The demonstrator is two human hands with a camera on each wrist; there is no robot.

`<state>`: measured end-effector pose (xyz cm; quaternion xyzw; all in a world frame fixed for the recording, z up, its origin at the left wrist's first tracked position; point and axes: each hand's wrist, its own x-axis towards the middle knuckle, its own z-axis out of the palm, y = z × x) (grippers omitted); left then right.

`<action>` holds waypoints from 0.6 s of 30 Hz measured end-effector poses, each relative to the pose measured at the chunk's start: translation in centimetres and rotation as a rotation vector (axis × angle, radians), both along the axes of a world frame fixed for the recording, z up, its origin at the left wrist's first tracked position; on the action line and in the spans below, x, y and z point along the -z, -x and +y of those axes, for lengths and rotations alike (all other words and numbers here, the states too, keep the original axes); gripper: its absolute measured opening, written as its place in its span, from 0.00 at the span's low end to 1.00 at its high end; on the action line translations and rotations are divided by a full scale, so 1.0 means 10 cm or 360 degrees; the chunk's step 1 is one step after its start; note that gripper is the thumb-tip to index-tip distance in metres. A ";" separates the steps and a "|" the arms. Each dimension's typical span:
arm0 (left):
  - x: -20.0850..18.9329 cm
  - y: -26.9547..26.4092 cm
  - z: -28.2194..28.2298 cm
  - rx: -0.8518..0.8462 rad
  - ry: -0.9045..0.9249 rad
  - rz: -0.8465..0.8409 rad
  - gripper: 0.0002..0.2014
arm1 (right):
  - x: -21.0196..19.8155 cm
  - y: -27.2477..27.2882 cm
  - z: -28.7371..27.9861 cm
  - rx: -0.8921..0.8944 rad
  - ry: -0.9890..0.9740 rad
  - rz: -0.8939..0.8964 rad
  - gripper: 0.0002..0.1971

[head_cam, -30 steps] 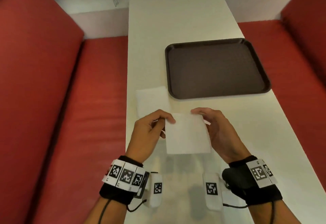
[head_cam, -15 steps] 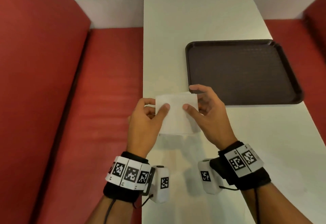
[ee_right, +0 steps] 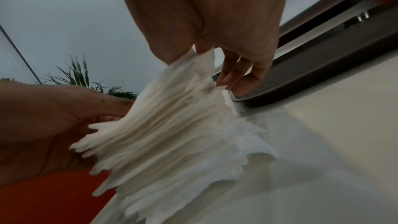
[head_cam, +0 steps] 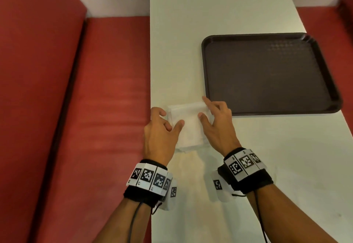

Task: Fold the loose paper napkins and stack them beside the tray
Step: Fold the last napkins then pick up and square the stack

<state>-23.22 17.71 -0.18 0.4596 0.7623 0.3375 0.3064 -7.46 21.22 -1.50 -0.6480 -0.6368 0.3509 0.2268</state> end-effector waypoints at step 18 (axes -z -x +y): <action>-0.51 -0.90 -0.97 0.0469 -0.0313 0.0287 0.08 | -0.98 -1.60 -0.85 0.0662 -0.0297 0.0588 0.23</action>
